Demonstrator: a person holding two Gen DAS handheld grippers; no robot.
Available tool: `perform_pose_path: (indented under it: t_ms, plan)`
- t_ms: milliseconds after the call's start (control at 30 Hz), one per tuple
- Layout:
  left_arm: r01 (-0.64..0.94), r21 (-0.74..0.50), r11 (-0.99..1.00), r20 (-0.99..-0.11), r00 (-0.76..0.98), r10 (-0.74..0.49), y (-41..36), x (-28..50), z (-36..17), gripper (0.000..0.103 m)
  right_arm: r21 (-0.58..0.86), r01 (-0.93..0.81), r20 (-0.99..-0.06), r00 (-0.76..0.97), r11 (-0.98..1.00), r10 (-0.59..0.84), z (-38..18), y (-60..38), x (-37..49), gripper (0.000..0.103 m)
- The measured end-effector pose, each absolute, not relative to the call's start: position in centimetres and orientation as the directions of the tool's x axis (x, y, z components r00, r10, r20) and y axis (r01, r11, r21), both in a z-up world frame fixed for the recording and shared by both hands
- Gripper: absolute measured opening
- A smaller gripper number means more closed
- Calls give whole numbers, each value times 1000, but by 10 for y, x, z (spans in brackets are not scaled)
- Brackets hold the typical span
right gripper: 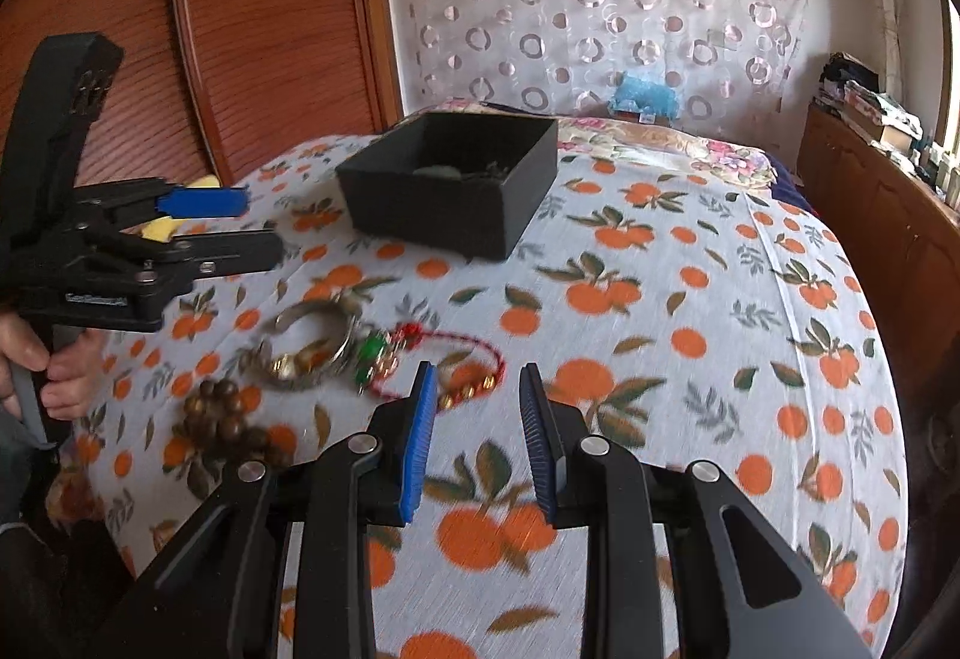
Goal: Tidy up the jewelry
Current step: 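Lower the jade bangle into the black box and open the left gripper, then grasp the dark wooden bead bracelet with the left gripper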
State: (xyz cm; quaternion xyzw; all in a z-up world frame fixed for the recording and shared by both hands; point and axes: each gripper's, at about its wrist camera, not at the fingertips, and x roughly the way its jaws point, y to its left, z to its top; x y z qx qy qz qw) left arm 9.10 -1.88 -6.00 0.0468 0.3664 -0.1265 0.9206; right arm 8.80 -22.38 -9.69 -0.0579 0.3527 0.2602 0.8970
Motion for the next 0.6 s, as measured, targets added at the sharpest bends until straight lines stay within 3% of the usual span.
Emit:
perform_pose_path:
  t_ms: [600]
  plan:
    - [222, -121, 967, -719, 652, -240, 14, 36, -87, 73, 61, -503, -700, 594, 862, 396, -115, -215, 71, 31]
